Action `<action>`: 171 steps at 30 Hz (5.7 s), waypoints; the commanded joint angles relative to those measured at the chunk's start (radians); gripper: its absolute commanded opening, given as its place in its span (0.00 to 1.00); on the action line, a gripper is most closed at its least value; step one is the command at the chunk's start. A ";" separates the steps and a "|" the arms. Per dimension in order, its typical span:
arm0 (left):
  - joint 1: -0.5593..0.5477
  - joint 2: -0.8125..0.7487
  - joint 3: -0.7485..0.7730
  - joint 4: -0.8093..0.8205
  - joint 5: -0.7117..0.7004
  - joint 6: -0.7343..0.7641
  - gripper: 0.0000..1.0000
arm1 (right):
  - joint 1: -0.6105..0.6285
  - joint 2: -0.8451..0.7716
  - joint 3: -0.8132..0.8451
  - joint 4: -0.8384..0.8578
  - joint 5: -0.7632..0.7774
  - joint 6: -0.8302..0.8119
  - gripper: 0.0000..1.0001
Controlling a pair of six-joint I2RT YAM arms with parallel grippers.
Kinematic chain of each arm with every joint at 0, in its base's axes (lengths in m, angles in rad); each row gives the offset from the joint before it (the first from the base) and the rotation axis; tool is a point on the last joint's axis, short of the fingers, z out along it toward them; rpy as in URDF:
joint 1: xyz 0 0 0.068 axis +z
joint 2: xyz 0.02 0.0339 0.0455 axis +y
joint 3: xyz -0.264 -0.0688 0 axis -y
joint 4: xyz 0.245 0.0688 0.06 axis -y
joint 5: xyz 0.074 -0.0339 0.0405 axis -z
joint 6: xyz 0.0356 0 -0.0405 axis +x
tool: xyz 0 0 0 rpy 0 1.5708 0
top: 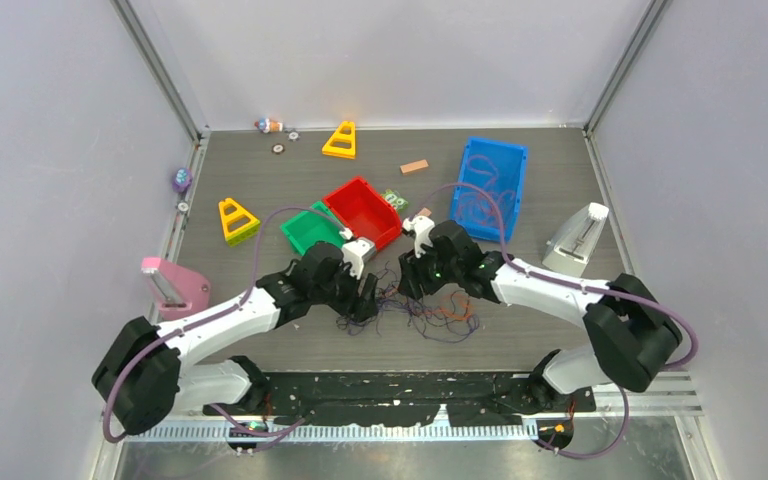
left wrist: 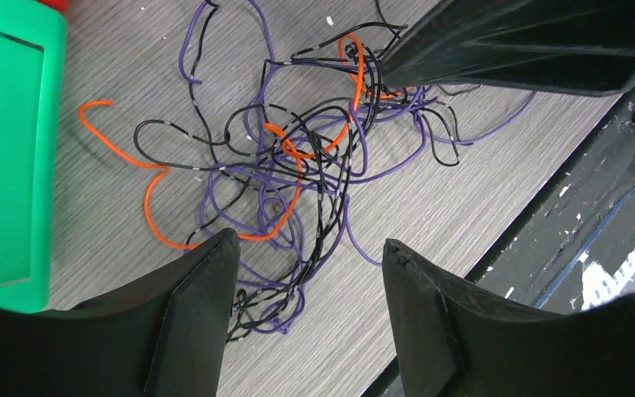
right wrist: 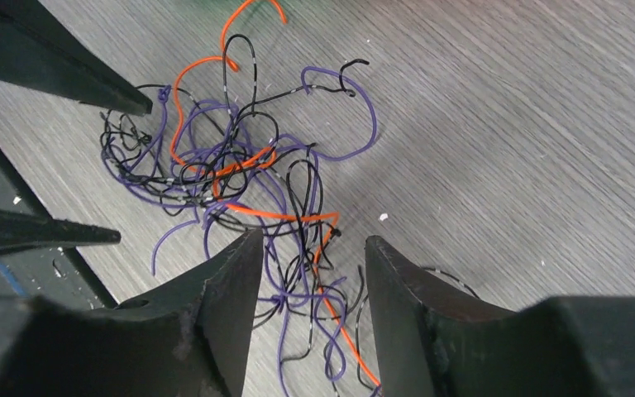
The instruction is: Untangle the cables
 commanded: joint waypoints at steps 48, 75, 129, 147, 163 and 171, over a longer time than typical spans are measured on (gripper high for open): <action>0.200 -0.778 -0.157 -0.063 -0.361 -0.193 0.00 | -0.185 -0.814 -0.016 -0.395 1.058 0.341 0.08; 0.199 -0.497 0.255 0.018 0.362 -0.139 0.00 | 0.232 -0.192 -0.143 0.688 -0.022 -0.111 1.00; -0.094 0.513 0.443 -0.081 -0.276 0.015 0.99 | 0.151 -0.739 -0.231 0.029 0.864 0.307 0.05; -0.117 0.408 0.358 -0.005 -0.352 -0.047 0.00 | 0.116 -0.718 -0.252 -0.138 0.967 0.423 0.05; 0.005 -0.090 0.375 -0.247 -0.229 0.028 0.00 | -0.035 -0.528 -0.156 -0.122 0.414 0.099 0.95; 0.017 -0.105 0.447 -0.274 -0.150 0.024 0.00 | 0.073 -0.322 -0.112 0.111 0.194 -0.032 0.96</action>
